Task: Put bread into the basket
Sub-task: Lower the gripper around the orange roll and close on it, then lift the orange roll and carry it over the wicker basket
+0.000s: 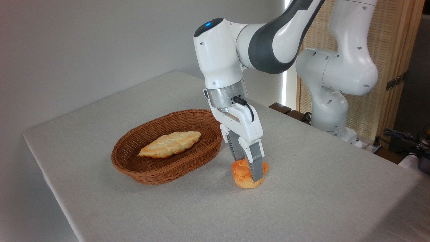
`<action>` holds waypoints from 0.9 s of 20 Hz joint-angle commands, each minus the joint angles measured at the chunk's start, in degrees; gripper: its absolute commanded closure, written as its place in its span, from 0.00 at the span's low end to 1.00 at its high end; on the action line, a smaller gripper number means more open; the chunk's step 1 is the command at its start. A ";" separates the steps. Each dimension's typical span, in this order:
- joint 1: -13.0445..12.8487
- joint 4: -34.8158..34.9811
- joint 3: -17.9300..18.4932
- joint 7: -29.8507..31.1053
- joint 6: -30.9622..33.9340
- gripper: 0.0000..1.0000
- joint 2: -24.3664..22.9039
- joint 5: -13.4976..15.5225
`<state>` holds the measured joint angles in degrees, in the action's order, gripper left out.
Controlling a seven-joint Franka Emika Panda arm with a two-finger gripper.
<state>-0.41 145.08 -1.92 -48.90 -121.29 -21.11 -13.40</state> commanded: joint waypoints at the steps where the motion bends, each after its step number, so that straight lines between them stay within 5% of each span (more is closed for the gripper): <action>1: -0.21 0.91 0.60 -0.06 -1.58 0.64 -0.60 -1.02; 7: -0.12 -2.68 0.95 -0.23 1.30 0.64 -0.77 -0.93; 12: -0.21 -20.33 0.87 -0.94 19.83 0.63 0.63 0.04; 15: -0.64 -26.15 0.08 -0.59 24.07 0.63 1.86 3.89; 18: -4.68 -28.01 -0.10 1.86 24.78 0.63 2.92 8.47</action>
<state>-1.53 120.12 -2.04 -48.90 -98.35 -20.98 -8.67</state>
